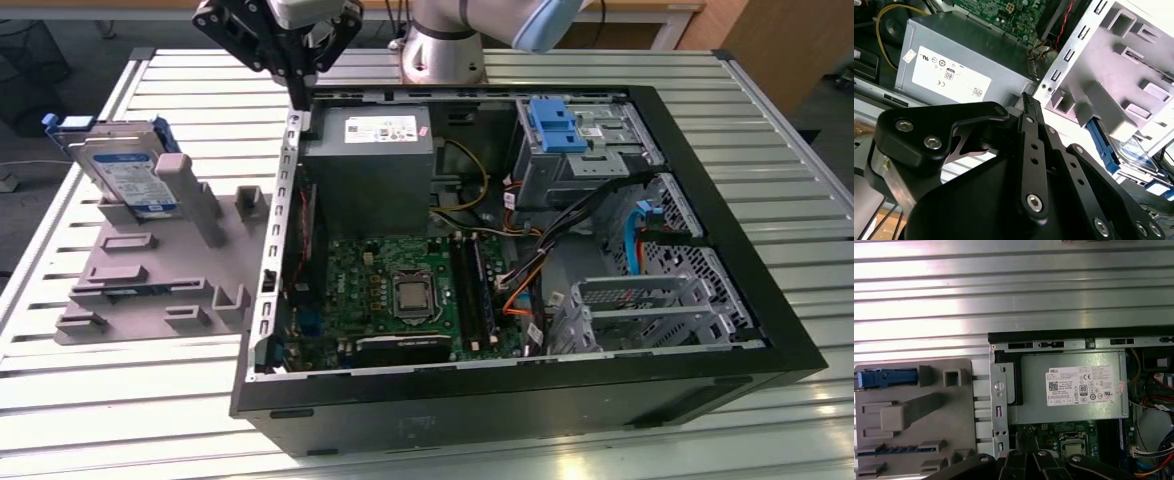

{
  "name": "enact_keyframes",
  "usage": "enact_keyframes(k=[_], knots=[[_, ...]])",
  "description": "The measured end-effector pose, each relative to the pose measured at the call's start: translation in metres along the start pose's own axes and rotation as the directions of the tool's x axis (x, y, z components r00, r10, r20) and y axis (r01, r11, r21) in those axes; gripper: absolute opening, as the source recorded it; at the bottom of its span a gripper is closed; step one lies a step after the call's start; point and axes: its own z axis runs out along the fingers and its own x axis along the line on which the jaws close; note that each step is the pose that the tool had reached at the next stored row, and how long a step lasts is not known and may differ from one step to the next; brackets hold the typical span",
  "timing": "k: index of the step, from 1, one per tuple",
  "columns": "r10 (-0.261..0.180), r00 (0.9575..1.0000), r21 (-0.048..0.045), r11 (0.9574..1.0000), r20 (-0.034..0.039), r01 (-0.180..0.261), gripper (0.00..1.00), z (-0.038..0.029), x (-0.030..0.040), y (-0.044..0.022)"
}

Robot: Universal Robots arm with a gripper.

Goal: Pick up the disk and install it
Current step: 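Reach for the disk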

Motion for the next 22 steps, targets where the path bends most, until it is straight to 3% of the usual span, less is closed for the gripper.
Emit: enact_keyframes(k=[9, 22], knots=[[0.0, 1.0, -0.0001, 1.0, 0.0, 0.0, 0.11, 0.0004, 0.0076, 0.0021], [0.0, 1.0, 0.0, 1.0, 0.0, 0.0, 0.11, 0.0008, 0.0108, 0.0018]])
